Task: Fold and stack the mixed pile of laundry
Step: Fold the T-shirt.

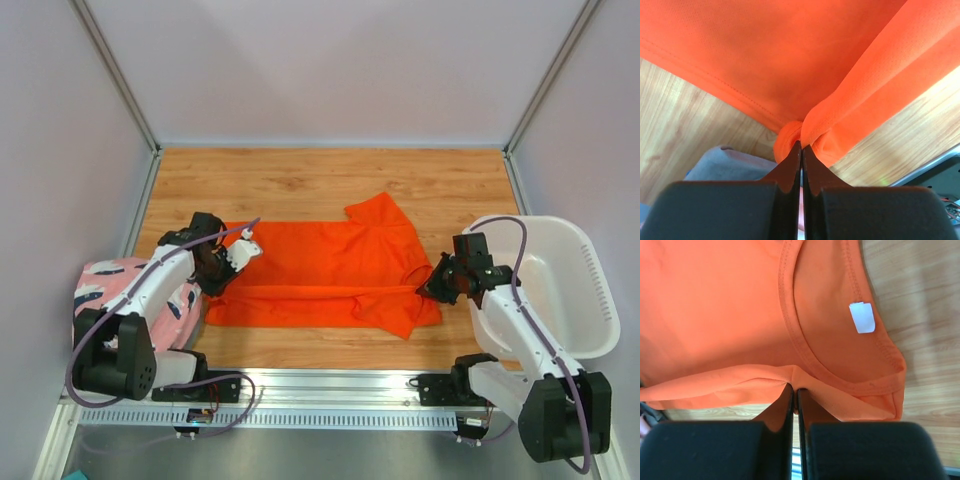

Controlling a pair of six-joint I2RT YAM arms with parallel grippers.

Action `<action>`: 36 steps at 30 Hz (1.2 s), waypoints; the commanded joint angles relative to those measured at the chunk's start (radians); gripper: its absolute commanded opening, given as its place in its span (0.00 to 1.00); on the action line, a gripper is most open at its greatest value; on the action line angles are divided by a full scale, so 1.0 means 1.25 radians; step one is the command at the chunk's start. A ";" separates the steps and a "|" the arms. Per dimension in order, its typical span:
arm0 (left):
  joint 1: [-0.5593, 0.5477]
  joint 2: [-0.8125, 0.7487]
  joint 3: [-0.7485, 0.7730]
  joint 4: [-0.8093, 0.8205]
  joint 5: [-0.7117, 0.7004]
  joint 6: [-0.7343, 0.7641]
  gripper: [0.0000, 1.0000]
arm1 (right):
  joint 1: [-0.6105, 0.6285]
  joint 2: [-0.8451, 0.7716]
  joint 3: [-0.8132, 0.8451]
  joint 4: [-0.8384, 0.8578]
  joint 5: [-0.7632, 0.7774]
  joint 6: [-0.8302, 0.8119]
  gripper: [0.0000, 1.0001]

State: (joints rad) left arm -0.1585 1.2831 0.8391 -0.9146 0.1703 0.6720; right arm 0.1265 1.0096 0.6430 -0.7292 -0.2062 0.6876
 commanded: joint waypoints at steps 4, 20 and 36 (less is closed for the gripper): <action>-0.002 0.018 0.034 0.009 0.000 -0.011 0.00 | 0.046 0.072 0.010 -0.026 0.065 0.046 0.00; -0.036 -0.042 -0.036 0.026 -0.051 -0.015 0.00 | 0.106 -0.019 0.045 -0.125 0.112 0.065 0.00; -0.077 0.458 0.304 0.124 -0.236 -0.167 0.00 | 0.176 0.697 0.379 0.074 0.271 0.097 0.00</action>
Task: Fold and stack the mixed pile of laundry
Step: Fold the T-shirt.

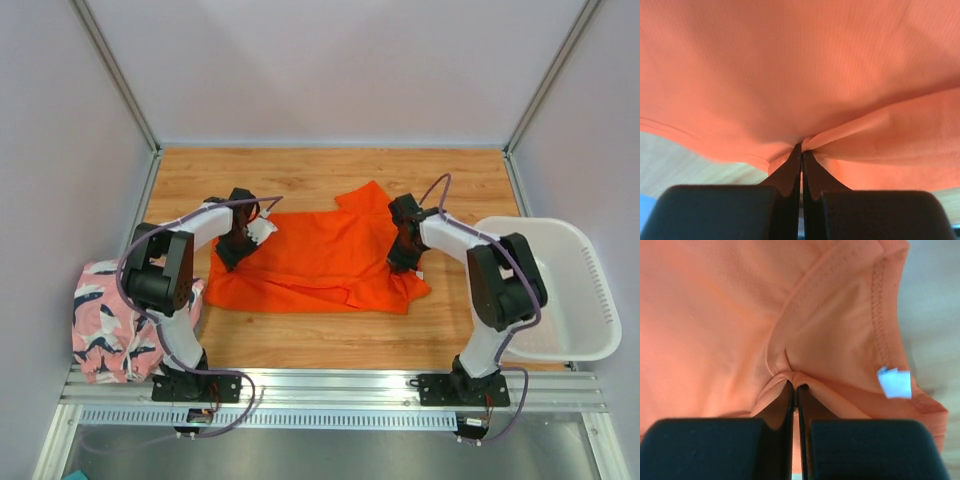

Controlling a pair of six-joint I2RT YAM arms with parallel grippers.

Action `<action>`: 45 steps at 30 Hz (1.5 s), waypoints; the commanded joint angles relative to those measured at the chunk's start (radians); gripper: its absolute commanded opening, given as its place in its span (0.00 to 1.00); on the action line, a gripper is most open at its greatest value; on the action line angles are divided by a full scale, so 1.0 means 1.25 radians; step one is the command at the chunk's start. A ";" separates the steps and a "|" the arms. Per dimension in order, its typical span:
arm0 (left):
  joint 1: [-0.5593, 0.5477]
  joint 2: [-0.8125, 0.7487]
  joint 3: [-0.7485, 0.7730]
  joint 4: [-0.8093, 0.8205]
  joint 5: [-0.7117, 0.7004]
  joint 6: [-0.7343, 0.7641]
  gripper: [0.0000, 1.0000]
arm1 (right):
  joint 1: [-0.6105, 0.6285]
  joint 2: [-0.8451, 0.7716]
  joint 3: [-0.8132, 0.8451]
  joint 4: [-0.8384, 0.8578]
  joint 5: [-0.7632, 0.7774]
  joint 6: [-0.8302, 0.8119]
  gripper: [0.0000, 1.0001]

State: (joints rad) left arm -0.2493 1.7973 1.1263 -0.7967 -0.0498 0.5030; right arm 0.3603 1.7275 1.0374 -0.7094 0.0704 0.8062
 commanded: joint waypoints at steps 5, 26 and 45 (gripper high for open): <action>0.001 0.189 0.269 0.050 -0.144 -0.021 0.00 | -0.051 0.274 0.326 0.004 0.048 -0.004 0.00; 0.073 -0.256 0.034 -0.212 0.057 0.011 0.00 | -0.089 -0.160 0.112 -0.093 -0.129 -0.149 0.00; 0.073 -0.029 0.104 -0.160 -0.006 0.020 0.01 | -0.076 0.155 0.331 -0.051 -0.118 -0.179 0.00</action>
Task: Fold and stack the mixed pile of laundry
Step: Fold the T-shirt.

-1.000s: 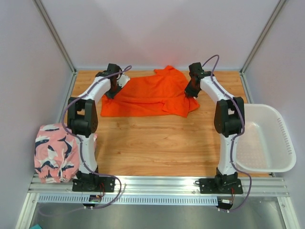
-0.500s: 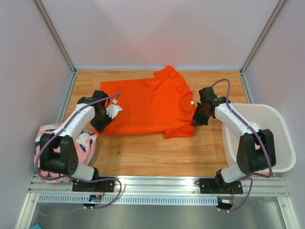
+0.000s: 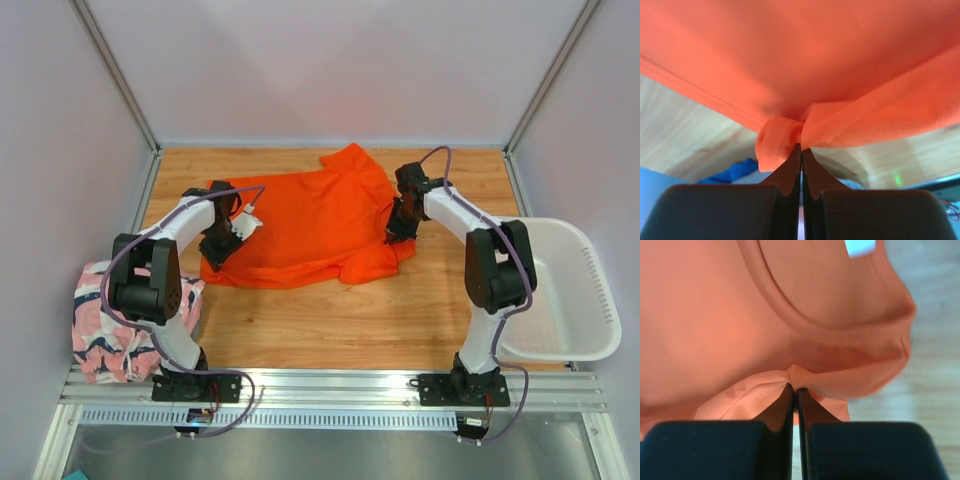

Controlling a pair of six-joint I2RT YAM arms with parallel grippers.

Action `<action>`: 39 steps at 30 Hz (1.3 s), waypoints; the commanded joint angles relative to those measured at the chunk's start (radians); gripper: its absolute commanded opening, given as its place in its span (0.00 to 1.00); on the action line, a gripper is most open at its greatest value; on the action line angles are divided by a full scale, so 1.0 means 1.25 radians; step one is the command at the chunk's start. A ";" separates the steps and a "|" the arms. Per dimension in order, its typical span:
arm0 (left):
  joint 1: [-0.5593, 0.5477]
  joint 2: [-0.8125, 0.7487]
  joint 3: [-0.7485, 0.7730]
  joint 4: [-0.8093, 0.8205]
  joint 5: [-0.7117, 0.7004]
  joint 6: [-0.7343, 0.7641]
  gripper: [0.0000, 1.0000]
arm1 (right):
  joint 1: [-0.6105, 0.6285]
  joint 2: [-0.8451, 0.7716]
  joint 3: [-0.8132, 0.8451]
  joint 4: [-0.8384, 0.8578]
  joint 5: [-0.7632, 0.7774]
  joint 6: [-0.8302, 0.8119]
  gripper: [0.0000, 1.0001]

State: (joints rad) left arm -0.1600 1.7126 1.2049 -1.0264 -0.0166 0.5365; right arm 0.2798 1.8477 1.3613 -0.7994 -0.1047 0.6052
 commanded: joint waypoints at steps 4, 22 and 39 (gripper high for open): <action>0.003 0.079 0.072 0.032 -0.031 -0.019 0.01 | -0.023 0.132 0.163 0.006 0.029 -0.028 0.00; 0.032 0.207 0.239 0.048 -0.051 -0.061 0.10 | -0.057 0.271 0.333 -0.027 0.015 -0.017 0.00; 0.142 0.079 0.289 0.083 -0.069 -0.162 0.57 | -0.052 0.082 0.233 -0.042 0.109 -0.068 0.48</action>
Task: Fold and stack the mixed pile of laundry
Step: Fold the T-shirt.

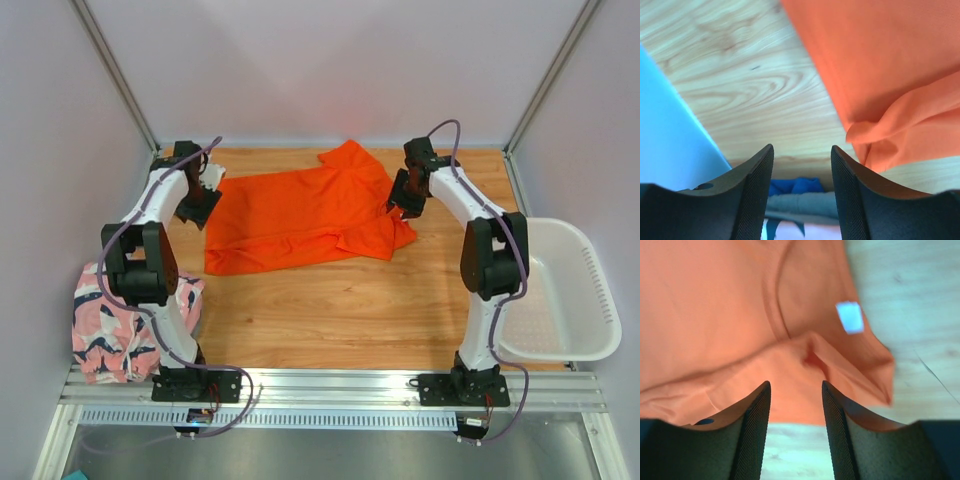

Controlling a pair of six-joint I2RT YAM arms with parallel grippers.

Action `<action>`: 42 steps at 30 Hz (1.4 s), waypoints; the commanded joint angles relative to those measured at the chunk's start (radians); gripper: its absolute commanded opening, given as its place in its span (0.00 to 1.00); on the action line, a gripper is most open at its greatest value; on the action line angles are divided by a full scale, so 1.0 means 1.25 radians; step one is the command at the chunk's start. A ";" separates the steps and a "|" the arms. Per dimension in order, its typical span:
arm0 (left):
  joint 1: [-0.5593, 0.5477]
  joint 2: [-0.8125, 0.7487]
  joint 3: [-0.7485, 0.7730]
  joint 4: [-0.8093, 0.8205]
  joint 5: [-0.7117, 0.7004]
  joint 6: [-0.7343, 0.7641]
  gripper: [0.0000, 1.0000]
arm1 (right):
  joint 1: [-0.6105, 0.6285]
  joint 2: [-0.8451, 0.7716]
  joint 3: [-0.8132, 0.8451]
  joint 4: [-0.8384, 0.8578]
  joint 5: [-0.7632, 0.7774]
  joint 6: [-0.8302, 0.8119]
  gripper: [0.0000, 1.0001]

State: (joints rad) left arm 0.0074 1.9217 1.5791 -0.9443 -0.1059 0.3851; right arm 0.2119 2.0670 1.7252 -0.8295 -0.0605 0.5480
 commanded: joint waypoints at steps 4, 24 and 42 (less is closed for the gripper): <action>0.008 -0.102 -0.032 -0.011 0.113 -0.041 0.50 | 0.007 -0.125 -0.106 -0.033 0.067 -0.037 0.48; -0.092 -0.110 -0.317 0.074 0.066 0.000 0.39 | 0.032 -0.105 -0.381 0.174 -0.105 0.143 0.22; -0.092 -0.078 -0.350 0.117 0.036 0.009 0.37 | 0.021 -0.106 -0.152 -0.006 -0.106 0.059 0.00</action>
State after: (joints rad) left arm -0.1093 1.8057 1.1339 -0.8246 -0.0525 0.3725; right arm 0.2432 1.9232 1.4403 -0.7795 -0.1791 0.6640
